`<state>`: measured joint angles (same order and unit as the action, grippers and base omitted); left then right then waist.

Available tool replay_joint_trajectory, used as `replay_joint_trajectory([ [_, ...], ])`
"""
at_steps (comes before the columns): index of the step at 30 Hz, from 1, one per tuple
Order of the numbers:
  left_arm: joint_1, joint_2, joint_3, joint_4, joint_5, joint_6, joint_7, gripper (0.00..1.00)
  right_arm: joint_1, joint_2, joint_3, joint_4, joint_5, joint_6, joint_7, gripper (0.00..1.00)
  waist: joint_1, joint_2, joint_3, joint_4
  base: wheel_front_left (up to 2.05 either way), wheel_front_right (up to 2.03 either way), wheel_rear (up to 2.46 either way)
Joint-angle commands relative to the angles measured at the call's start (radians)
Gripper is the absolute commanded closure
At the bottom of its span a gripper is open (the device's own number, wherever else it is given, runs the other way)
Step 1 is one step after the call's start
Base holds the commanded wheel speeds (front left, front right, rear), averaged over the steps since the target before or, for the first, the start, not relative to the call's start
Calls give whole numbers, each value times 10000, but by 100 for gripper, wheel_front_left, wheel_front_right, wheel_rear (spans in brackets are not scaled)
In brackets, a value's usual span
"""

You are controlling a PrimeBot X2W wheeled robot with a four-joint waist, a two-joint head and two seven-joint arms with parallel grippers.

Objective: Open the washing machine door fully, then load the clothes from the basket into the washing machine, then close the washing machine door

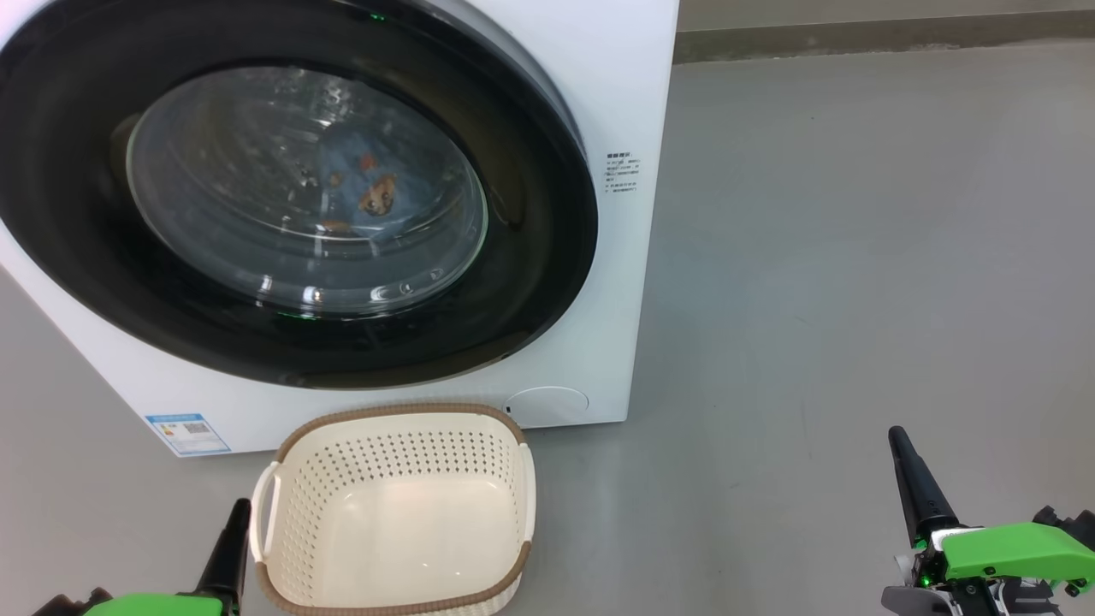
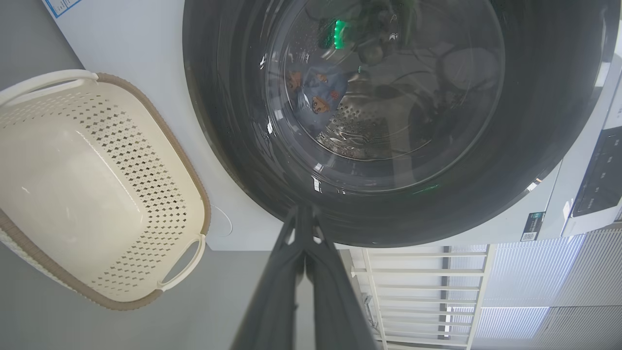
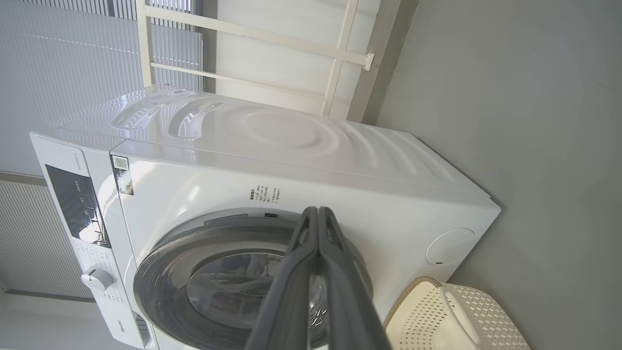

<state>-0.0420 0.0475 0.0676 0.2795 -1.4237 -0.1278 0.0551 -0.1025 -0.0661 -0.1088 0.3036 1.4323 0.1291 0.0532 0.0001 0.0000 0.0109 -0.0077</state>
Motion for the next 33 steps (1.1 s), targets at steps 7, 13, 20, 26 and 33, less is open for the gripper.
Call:
replay_joint_trajectory([
  [7,-538,81,375,-321,-880,-27,299,100,-70,55,62,-434,827,14,315,100,-1,0,-34,33,0,0,0],
  [13,-613,49,434,-335,-1463,-28,475,100,-61,118,-11,-528,1392,15,492,100,-1,0,-61,60,0,0,0],
  [20,-660,28,473,-345,-1840,-29,590,100,-54,158,-57,-589,1757,16,606,100,-1,0,-78,77,0,0,0],
  [26,-660,28,473,-345,-1840,-29,590,100,-54,158,-56,-589,1758,16,605,100,-1,0,-78,77,0,0,0],
  [33,-660,28,473,-345,-1840,-29,590,100,-54,158,-55,-589,1759,16,604,100,-1,0,-78,77,0,0,0],
])
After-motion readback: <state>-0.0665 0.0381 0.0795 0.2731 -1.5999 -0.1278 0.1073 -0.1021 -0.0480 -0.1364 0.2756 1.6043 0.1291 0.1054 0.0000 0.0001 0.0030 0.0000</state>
